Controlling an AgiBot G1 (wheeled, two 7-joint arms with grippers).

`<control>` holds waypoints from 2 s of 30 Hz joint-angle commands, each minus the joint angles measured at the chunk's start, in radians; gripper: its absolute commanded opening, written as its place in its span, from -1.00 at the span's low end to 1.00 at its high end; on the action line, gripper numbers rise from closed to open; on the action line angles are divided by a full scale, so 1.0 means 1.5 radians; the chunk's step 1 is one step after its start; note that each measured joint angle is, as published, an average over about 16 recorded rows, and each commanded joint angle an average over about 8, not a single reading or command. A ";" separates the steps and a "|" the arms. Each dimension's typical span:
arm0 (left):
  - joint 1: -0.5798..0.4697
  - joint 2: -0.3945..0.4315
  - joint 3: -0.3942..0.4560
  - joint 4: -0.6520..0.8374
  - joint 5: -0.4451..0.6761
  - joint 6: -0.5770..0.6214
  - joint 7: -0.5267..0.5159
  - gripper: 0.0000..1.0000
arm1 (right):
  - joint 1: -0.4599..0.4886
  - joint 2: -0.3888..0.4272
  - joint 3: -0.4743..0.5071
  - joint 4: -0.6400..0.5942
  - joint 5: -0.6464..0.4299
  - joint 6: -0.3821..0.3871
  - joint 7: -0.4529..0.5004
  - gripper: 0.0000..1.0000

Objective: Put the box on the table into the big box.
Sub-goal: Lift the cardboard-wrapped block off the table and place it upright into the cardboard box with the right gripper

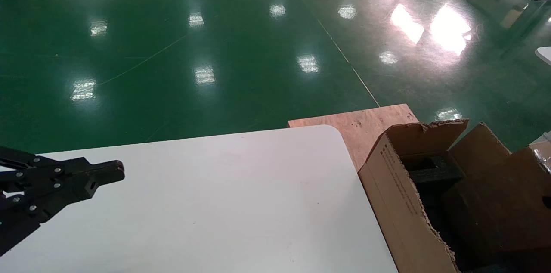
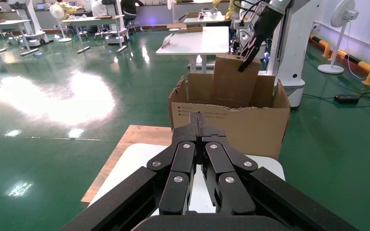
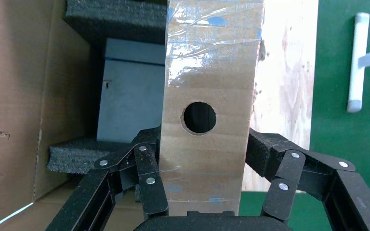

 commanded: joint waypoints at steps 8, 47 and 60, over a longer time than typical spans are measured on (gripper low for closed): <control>0.000 0.000 0.000 0.000 0.000 0.000 0.000 -1.00 | -0.039 -0.011 -0.017 -0.028 0.031 0.028 -0.005 -1.00; 0.000 0.000 0.001 0.000 -0.001 0.000 0.000 -1.00 | -0.181 -0.114 -0.022 -0.216 0.148 0.075 -0.112 -1.00; 0.000 0.000 0.001 0.000 -0.001 -0.001 0.001 0.58 | -0.184 -0.132 -0.027 -0.242 0.140 0.084 -0.121 -0.68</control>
